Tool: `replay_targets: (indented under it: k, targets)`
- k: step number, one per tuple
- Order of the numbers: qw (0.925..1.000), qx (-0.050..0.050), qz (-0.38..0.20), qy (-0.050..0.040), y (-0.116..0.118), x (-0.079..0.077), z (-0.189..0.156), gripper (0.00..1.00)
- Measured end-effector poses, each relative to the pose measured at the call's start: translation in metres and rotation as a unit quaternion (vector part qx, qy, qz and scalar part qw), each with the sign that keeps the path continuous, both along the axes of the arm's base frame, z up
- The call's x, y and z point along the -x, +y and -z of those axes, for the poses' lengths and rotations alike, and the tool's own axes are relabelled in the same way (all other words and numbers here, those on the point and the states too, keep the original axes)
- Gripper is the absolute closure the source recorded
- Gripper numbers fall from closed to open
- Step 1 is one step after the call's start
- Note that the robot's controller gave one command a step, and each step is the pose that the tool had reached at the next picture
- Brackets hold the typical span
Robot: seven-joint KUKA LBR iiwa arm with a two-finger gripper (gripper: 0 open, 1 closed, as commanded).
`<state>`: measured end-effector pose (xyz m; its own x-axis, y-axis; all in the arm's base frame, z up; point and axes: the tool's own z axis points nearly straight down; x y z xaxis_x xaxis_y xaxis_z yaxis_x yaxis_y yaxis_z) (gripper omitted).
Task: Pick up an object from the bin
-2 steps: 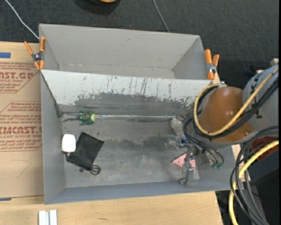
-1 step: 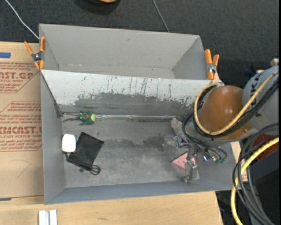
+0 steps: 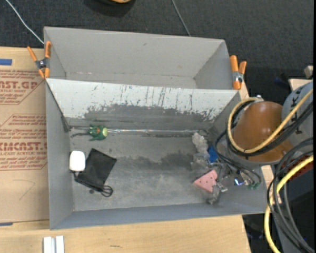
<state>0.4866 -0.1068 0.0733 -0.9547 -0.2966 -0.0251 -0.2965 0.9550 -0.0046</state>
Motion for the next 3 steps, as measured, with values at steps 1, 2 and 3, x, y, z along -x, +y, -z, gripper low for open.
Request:
replay_targets:
  k: [1,2,3]
  targets:
    - [0.9985,0.001,-0.055,0.0046,-0.025,-0.009,0.003,1.0]
    - [0.9985,0.001,-0.055,0.0044,-0.025,-0.009,0.003,1.0]
    - [0.9987,0.001,-0.05,0.0013,-0.021,-0.016,-0.075,1.0]
